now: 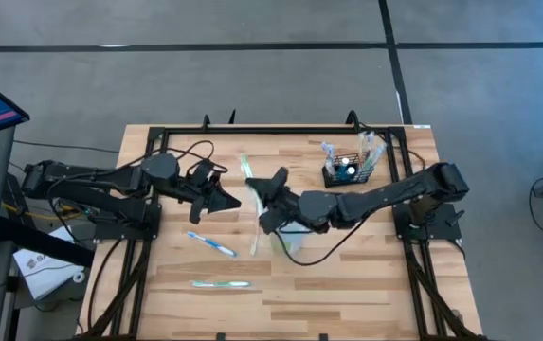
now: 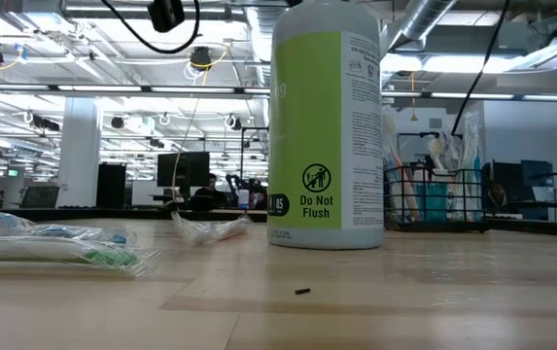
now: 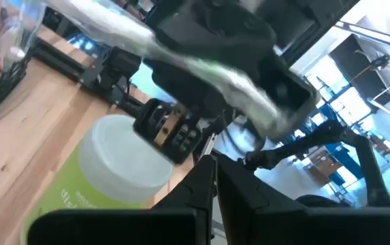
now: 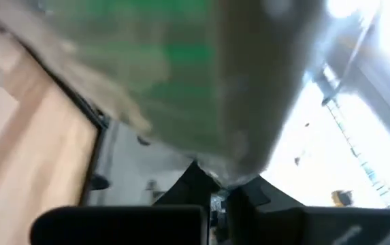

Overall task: Pick & Place toothbrushing station
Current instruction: Put the green toothbrush into the wire organizer

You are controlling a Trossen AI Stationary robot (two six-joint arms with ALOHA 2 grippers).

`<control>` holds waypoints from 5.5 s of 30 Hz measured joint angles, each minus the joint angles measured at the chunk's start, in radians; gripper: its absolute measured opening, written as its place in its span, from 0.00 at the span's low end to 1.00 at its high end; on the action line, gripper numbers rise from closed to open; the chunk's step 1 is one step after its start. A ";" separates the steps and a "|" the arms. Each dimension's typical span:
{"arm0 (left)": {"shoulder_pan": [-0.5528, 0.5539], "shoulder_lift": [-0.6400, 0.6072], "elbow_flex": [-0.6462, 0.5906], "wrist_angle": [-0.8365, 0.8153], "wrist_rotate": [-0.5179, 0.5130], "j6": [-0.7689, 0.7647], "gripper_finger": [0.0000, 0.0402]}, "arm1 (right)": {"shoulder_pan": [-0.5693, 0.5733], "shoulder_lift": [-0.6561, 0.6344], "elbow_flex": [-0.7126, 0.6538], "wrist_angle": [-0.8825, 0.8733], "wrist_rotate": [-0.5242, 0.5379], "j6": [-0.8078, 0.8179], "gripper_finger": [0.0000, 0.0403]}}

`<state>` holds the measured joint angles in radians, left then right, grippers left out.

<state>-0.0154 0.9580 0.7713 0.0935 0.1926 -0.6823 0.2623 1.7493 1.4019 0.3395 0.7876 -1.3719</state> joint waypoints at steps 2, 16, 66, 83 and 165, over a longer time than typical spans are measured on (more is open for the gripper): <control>0.000 -0.009 0.000 -0.010 0.000 0.010 0.03 | -0.001 -0.036 0.000 -0.069 0.000 0.096 0.02; -0.006 -0.006 0.001 -0.004 -0.001 0.110 0.03 | -0.018 -0.271 -0.001 -0.654 -0.114 0.785 0.02; -0.006 0.025 0.000 -0.001 -0.013 0.200 0.03 | -0.340 -0.687 -0.291 -1.198 -0.263 1.592 0.02; -0.006 0.025 0.000 0.001 -0.017 0.215 0.03 | -0.536 -0.705 -0.499 -0.981 -0.430 1.511 0.02; -0.007 0.025 -0.068 0.067 -0.065 0.230 0.03 | -0.788 -0.609 -0.719 -0.681 -0.765 1.466 0.16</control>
<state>-0.0227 0.9829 0.7036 0.1608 0.1276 -0.4522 -0.5259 1.1400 0.6830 -0.3411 0.0227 0.0944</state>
